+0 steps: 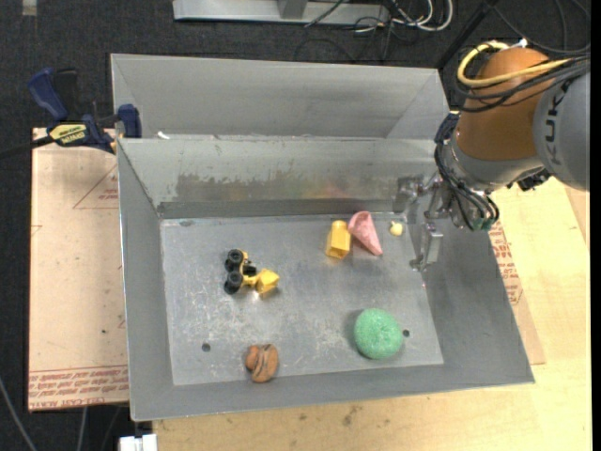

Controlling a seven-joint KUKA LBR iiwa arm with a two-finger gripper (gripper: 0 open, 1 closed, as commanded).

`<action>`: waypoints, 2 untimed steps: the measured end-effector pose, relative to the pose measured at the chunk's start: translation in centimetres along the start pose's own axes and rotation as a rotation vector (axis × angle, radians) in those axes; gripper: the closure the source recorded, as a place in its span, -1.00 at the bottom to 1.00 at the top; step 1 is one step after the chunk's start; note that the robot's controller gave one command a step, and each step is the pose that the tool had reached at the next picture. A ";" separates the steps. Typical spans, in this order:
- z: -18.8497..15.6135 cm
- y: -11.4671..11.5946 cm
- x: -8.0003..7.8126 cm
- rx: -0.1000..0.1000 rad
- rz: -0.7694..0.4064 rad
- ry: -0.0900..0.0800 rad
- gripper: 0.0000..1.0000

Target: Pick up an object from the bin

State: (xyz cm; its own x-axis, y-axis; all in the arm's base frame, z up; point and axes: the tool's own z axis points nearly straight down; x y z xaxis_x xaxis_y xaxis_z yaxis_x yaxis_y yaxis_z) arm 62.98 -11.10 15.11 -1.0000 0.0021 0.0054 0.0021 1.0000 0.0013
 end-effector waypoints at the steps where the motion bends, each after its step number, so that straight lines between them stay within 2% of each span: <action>1: -0.5 0.0 -0.2 0.001 -0.002 -0.008 -1.00; 2: 3.4 3.0 -1.1 0.002 0.071 -0.014 -1.00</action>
Offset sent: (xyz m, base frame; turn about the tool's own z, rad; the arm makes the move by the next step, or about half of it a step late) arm 0.0152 0.0605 -0.0759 0.1307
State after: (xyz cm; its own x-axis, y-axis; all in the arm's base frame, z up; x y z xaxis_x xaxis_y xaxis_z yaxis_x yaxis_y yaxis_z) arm 64.05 -8.08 11.67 -0.9973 0.0733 -0.0088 0.0733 0.9973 -0.0003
